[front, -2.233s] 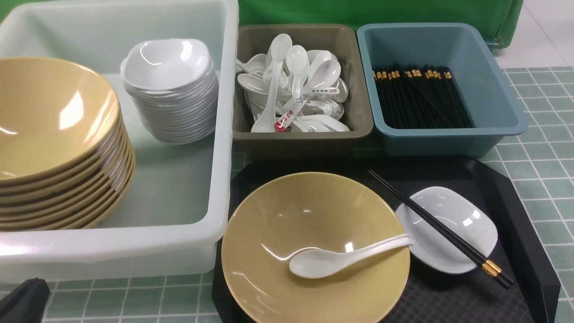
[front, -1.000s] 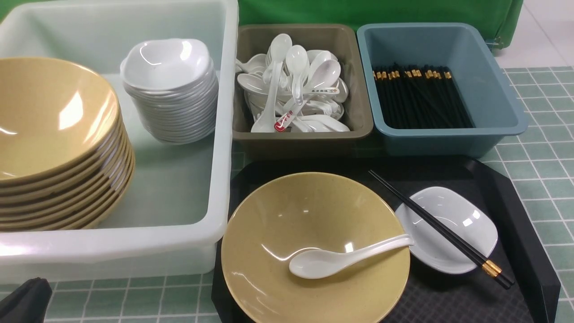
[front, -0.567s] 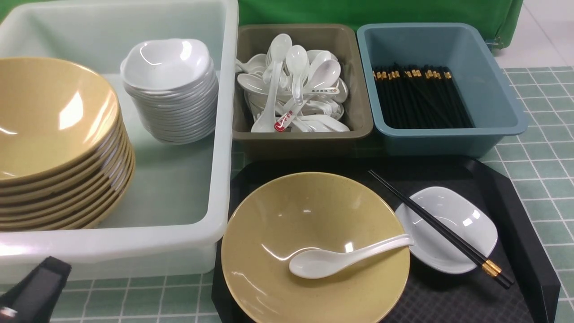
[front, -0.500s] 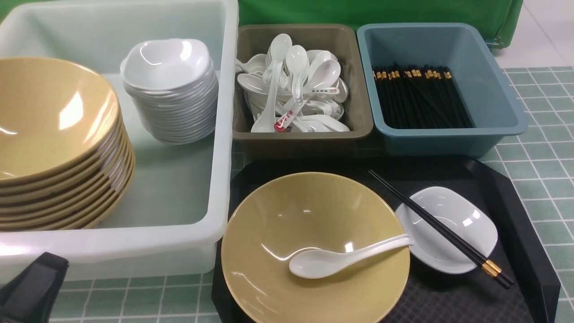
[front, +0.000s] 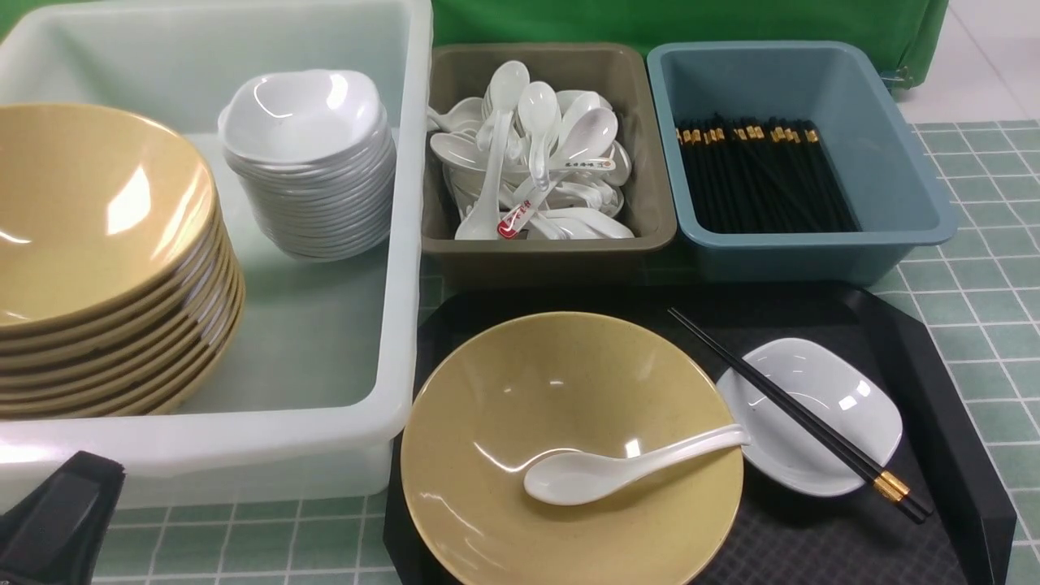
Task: On blue table put chopsticks spoon bowls plates into blue grey white boxes.
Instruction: 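Move the grippers toward the tableware on the black tray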
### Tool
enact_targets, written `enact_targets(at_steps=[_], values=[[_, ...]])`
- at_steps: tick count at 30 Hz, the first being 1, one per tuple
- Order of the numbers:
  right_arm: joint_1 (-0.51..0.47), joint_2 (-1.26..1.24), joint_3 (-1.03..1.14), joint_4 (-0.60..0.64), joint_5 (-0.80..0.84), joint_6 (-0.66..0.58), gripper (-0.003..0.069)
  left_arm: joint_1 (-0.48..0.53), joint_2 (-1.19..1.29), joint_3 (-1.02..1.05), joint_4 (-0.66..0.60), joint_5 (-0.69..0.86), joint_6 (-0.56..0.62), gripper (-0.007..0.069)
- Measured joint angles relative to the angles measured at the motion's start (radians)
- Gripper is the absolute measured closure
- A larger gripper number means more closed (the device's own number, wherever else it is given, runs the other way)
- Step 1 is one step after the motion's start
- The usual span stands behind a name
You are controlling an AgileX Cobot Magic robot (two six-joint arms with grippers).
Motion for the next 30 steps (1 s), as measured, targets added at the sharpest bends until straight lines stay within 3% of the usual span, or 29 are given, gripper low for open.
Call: enact_targets(at_steps=[4, 5, 6, 7, 10, 11, 13, 17, 20, 22, 27, 30], values=[[0.076, 0.010, -0.151, 0.066, 0.058, -0.281, 0.0449, 0.000, 0.000, -0.102, -0.019, 0.055, 0.187, 0.0637], [0.099, 0.037, -0.218, 0.068, 0.083, -0.376, 0.0480, 0.000, 0.006, -0.166, 0.002, 0.075, 0.310, 0.0637], [0.103, 0.051, -0.229, 0.068, 0.088, -0.392, 0.0487, 0.000, 0.009, -0.175, 0.009, 0.081, 0.325, 0.0637], [0.129, 0.105, -0.312, 0.058, 0.128, -0.498, 0.0536, 0.000, 0.031, -0.223, 0.031, 0.100, 0.393, 0.0637], [0.168, 0.351, -0.532, -0.005, 0.269, -0.702, 0.0620, 0.000, 0.192, -0.389, 0.173, 0.229, 0.545, 0.0637], [0.169, 0.367, -0.545, -0.005, 0.269, -0.702, 0.0620, 0.000, 0.216, -0.411, 0.197, 0.240, 0.554, 0.0637], [0.175, 0.588, -0.724, -0.029, 0.444, -0.888, 0.0623, 0.000, 0.386, -0.573, 0.377, 0.442, 0.588, 0.0637], [0.177, 0.804, -0.883, -0.036, 0.650, -1.045, 0.0623, 0.000, 0.557, -0.769, 0.605, 0.716, 0.596, 0.0637], [0.217, 1.010, -1.009, -0.060, 0.815, -1.115, 0.0623, -0.029, 0.701, -0.901, 0.764, 0.864, 0.596, 0.0637], [0.248, 1.080, -1.039, -0.080, 0.838, -1.128, 0.0623, -0.074, 0.750, -0.941, 0.797, 0.885, 0.596, 0.0637], [0.381, 1.308, -1.069, -0.215, 0.796, -1.106, 0.0615, -0.322, 0.939, -1.047, 0.822, 0.884, 0.596, 0.0637], [0.405, 1.388, -1.069, -0.261, 0.745, -1.069, 0.0598, -0.425, 1.025, -1.090, 0.825, 0.853, 0.596, 0.0637]])
